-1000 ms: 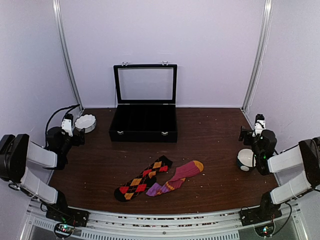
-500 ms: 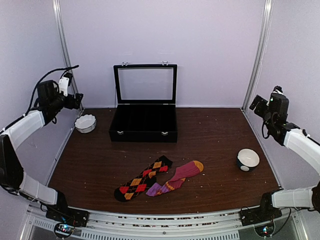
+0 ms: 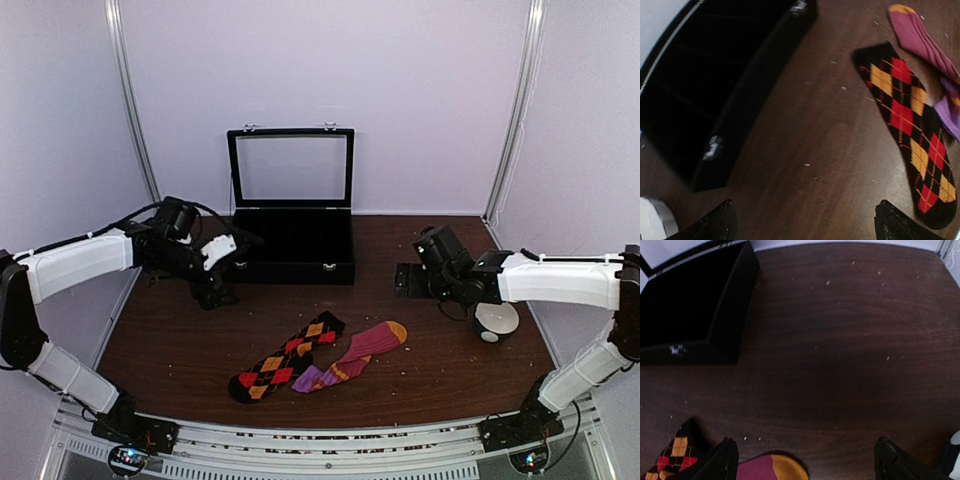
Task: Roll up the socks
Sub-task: Move the sock to the center of the board.
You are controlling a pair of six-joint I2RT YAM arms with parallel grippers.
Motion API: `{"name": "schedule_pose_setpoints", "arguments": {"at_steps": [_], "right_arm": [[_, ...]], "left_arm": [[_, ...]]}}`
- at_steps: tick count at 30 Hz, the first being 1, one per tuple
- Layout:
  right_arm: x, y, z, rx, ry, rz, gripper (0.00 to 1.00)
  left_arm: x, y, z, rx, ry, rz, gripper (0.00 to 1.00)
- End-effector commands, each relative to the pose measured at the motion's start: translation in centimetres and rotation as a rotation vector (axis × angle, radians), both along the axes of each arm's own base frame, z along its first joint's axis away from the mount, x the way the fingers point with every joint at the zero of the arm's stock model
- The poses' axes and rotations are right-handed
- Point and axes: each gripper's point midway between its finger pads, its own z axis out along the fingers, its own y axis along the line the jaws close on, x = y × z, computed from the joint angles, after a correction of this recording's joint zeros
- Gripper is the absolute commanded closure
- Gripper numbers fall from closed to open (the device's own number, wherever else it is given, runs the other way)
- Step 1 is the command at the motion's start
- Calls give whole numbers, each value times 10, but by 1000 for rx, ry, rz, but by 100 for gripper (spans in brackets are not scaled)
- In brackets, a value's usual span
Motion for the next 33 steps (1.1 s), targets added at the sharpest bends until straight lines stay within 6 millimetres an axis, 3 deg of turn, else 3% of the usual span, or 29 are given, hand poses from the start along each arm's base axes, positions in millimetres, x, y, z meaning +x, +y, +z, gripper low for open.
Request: {"name": "schedule_pose_setpoints", "arguments": {"at_steps": [1,5,10,19,22,28,33], "right_arm": [[-25,28,-38,-16,129,22,7],[-38,43,-72,21,242,42,11],[-43,47,-89,-1,290,50,15],[-59,32,-106,-58,327,38,21],[-64,32,-112,-50,331,45,24],[-68,37,-120,-56,340,70,41],[-64,33,-123,-106,329,69,49]], "left_arm": [[-33,-25,-34,124,41,-186,2],[-52,-55,-54,193,39,-300,2],[-56,-88,-76,287,5,-362,2],[-74,-110,-114,403,-68,-434,2],[-72,-117,-117,410,-90,-422,2],[-44,-106,-115,517,-207,-353,4],[-24,-75,-117,626,-308,-297,4]]}}
